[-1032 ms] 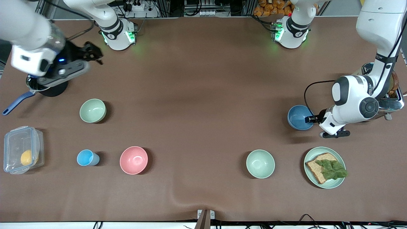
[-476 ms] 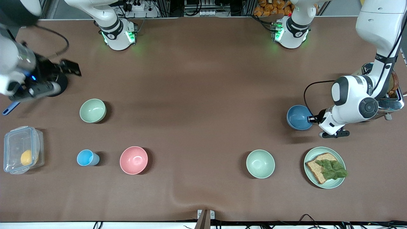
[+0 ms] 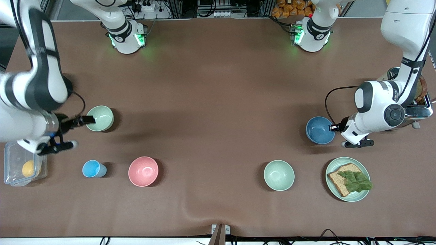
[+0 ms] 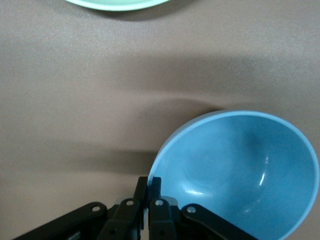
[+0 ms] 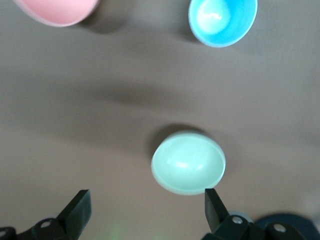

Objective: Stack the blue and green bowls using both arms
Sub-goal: 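Grasp the green bowl rim with the right gripper while the left lifts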

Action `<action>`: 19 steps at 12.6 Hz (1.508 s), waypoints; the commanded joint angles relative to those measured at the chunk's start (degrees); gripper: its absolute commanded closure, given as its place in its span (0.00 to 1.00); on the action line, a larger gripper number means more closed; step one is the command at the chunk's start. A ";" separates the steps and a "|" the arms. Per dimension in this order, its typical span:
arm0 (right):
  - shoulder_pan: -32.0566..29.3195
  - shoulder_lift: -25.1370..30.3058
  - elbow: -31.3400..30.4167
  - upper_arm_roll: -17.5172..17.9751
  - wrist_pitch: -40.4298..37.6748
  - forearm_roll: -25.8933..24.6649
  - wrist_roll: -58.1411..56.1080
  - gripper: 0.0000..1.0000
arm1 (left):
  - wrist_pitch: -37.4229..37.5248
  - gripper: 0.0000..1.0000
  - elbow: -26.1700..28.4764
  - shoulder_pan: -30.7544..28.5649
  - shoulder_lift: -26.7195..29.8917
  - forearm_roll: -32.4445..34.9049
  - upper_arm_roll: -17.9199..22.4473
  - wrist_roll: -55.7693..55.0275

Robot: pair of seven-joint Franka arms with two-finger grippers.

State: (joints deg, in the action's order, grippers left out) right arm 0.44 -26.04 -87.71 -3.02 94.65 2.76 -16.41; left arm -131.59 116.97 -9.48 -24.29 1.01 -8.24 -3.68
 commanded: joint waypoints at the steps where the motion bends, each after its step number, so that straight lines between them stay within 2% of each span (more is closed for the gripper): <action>1: -2.72 -1.21 -6.82 0.74 9.27 -0.65 -4.32 0.00 | -0.34 1.00 -1.03 0.08 1.34 -0.14 -0.63 -0.02; 4: -7.63 -1.30 -17.28 0.74 22.99 -1.61 -11.34 0.00 | 0.80 1.00 -2.26 0.08 5.81 -0.14 -2.30 0.16; 5: -8.87 -1.38 -19.93 0.74 25.12 -1.61 -13.19 0.00 | 1.50 1.00 -2.79 0.08 7.48 -0.14 -3.18 0.25; 7: -12.47 -1.47 -22.93 0.83 24.97 -1.44 -18.10 0.00 | 5.79 1.00 -5.16 0.08 9.77 -0.14 -5.11 -0.45; 11: -16.43 -1.47 -28.03 1.00 24.26 -0.65 -20.93 0.00 | 13.28 1.00 -9.21 0.08 11.89 -0.14 -7.58 -1.07; 13: -16.61 -1.39 -28.04 1.09 23.83 0.05 -21.21 0.68 | 16.35 1.00 -11.22 0.08 13.47 -0.22 -8.54 -1.07; 14: -16.44 -1.38 -27.78 1.18 23.21 0.32 -21.12 0.92 | 18.71 1.00 -12.71 0.08 13.91 -0.22 -8.72 -1.41; 15: -15.91 -1.12 -27.60 1.18 23.12 1.62 -21.12 1.00 | 21.09 1.00 -14.64 0.16 13.91 -0.14 -9.24 -2.72; 19: -13.54 -0.33 -26.55 2.84 23.47 2.52 -21.21 1.00 | 25.15 1.00 -18.17 0.16 13.91 -0.14 -11.00 -4.49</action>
State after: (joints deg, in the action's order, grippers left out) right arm -14.09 -28.34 -113.86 -1.08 118.40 4.17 -36.77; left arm -108.26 100.04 -9.02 -10.57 1.01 -18.43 -7.13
